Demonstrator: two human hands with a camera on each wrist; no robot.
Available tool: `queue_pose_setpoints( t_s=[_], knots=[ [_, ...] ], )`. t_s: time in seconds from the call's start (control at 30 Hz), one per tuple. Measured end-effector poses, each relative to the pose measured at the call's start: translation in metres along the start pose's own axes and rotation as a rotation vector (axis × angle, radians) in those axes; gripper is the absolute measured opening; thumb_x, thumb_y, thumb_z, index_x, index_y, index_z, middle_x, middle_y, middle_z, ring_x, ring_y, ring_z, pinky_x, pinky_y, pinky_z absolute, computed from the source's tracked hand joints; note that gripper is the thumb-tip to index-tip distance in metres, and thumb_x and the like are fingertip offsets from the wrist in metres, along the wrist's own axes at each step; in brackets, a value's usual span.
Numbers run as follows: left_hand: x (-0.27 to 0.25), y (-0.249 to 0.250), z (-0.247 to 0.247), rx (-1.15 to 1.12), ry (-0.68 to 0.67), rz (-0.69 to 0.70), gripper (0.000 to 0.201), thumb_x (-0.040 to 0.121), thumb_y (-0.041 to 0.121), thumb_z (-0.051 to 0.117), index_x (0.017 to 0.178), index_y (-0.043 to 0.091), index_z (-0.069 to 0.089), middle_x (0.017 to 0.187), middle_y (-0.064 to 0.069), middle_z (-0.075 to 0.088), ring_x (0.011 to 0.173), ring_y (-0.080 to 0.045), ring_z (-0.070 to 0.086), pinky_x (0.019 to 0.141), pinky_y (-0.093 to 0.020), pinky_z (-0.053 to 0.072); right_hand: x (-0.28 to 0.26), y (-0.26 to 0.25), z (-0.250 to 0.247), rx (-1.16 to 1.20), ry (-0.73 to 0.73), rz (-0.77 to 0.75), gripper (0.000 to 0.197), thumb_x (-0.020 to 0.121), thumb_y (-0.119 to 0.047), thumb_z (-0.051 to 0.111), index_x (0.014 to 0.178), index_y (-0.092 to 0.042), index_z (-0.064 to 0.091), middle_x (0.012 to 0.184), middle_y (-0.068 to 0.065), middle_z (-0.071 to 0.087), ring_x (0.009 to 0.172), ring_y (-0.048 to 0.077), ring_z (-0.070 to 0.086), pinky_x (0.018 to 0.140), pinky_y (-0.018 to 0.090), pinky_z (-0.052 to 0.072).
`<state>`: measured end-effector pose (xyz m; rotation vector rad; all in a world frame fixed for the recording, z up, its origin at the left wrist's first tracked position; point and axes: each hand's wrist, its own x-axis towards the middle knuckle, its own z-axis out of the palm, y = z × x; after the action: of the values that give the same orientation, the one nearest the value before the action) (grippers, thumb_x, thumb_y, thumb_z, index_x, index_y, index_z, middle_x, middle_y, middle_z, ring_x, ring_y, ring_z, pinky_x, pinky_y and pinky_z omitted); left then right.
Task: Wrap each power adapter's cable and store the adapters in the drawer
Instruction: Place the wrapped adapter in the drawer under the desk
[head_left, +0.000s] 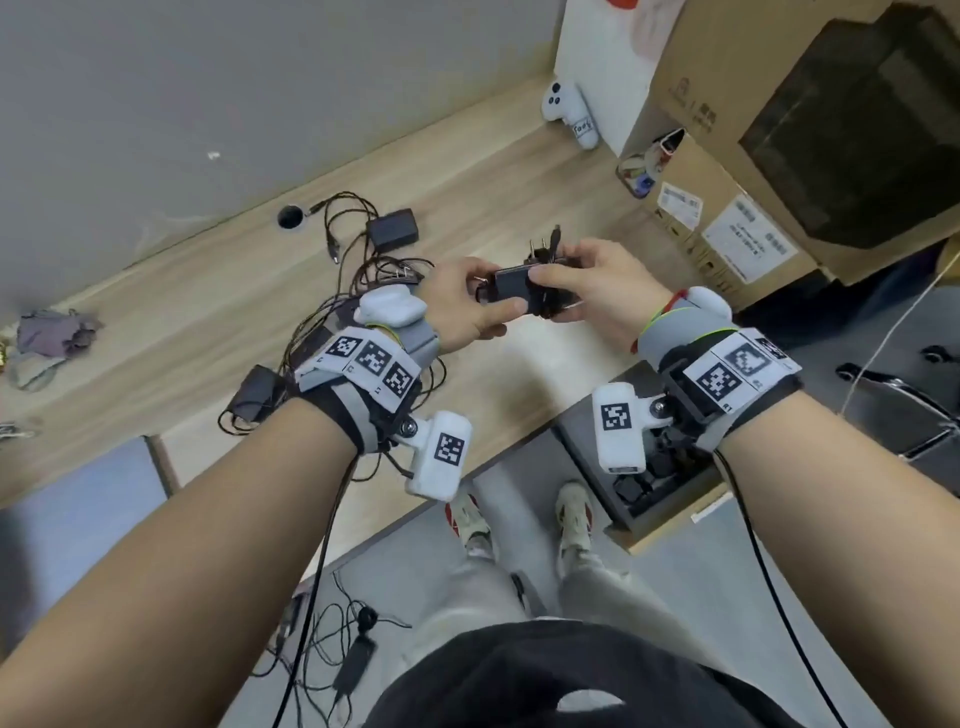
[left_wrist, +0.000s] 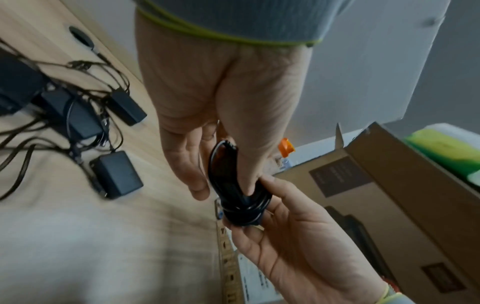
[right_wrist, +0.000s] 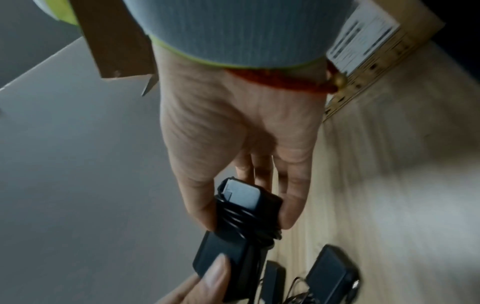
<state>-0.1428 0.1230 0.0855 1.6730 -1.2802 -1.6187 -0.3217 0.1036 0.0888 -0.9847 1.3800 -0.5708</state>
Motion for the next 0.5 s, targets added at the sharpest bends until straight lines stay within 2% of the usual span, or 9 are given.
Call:
queue_pose_setpoints(
  t_s=[0.03, 0.1, 0.17, 0.23, 0.27, 0.37, 0.4, 0.5],
  knots=[
    [0.004, -0.006, 0.011, 0.012, -0.005, -0.013, 0.041, 0.084, 0.009, 0.075, 0.120, 0.000, 0.058, 0.090, -0.013, 0.065, 0.062, -0.021, 0.066, 0.060, -0.025, 0.058, -0.001, 0.010, -0.010, 0.005, 0.011, 0.010, 0.015, 0.088, -0.012, 0.071, 0.102, -0.012, 0.065, 0.111, 0.017, 0.067, 0.097, 0.032, 0.069, 0.084, 0.045, 0.059],
    [0.012, -0.016, 0.029, 0.043, -0.001, -0.050, 0.037, 0.087, 0.012, 0.073, 0.119, -0.001, 0.060, 0.083, -0.008, 0.066, 0.057, -0.015, 0.066, 0.061, -0.024, 0.058, -0.002, 0.026, -0.029, -0.002, 0.035, 0.022, 0.013, 0.088, -0.007, 0.069, 0.097, -0.013, 0.062, 0.106, 0.014, 0.064, 0.089, 0.028, 0.067, 0.072, 0.034, 0.061],
    [0.020, -0.028, 0.065, 0.072, -0.027, -0.082, 0.027, 0.088, 0.011, 0.071, 0.112, 0.001, 0.061, 0.079, -0.003, 0.065, 0.052, -0.009, 0.065, 0.060, -0.023, 0.058, -0.002, 0.051, -0.058, -0.047, 0.054, 0.064, 0.018, 0.088, -0.003, 0.068, 0.104, -0.006, 0.061, 0.103, 0.014, 0.063, 0.085, 0.025, 0.066, 0.061, 0.029, 0.060],
    [0.022, -0.038, 0.095, 0.082, -0.046, -0.122, 0.016, 0.089, 0.003, 0.066, 0.105, 0.005, 0.063, 0.075, -0.002, 0.063, 0.050, -0.008, 0.064, 0.059, -0.022, 0.056, -0.003, 0.077, -0.083, -0.043, 0.072, 0.112, 0.029, 0.087, -0.003, 0.068, 0.114, -0.001, 0.058, 0.109, 0.019, 0.063, 0.093, 0.031, 0.066, 0.066, 0.036, 0.061],
    [0.022, -0.042, 0.105, 0.088, -0.059, -0.130, 0.012, 0.089, 0.000, 0.064, 0.098, 0.007, 0.066, 0.074, -0.004, 0.063, 0.053, -0.011, 0.064, 0.060, -0.022, 0.056, -0.003, 0.088, -0.094, -0.034, 0.096, 0.132, 0.033, 0.086, -0.004, 0.069, 0.116, -0.003, 0.057, 0.113, 0.019, 0.063, 0.099, 0.031, 0.066, 0.071, 0.038, 0.061],
    [0.030, -0.062, 0.146, 0.102, -0.108, -0.190, 0.021, 0.086, -0.003, 0.061, 0.082, 0.016, 0.068, 0.076, -0.013, 0.064, 0.061, -0.023, 0.064, 0.070, -0.035, 0.058, -0.004, 0.122, -0.134, -0.055, 0.138, 0.196, 0.037, 0.083, -0.008, 0.072, 0.118, -0.006, 0.058, 0.119, 0.013, 0.066, 0.106, 0.028, 0.067, 0.085, 0.043, 0.059],
    [0.034, -0.072, 0.164, 0.081, -0.127, -0.222, 0.020, 0.087, -0.002, 0.062, 0.082, 0.016, 0.068, 0.075, -0.012, 0.063, 0.060, -0.022, 0.064, 0.071, -0.036, 0.058, -0.004, 0.136, -0.149, -0.073, 0.134, 0.215, 0.035, 0.083, -0.008, 0.073, 0.116, -0.006, 0.061, 0.117, 0.014, 0.068, 0.106, 0.029, 0.068, 0.087, 0.046, 0.058],
    [0.040, -0.096, 0.197, 0.054, -0.160, -0.313, 0.011, 0.089, 0.002, 0.064, 0.089, 0.012, 0.069, 0.063, -0.002, 0.059, 0.059, -0.017, 0.063, 0.063, -0.026, 0.056, -0.007, 0.173, -0.172, -0.137, 0.105, 0.277, 0.029, 0.084, -0.008, 0.072, 0.109, -0.009, 0.058, 0.109, 0.011, 0.067, 0.102, 0.027, 0.067, 0.086, 0.045, 0.057]
  ],
)
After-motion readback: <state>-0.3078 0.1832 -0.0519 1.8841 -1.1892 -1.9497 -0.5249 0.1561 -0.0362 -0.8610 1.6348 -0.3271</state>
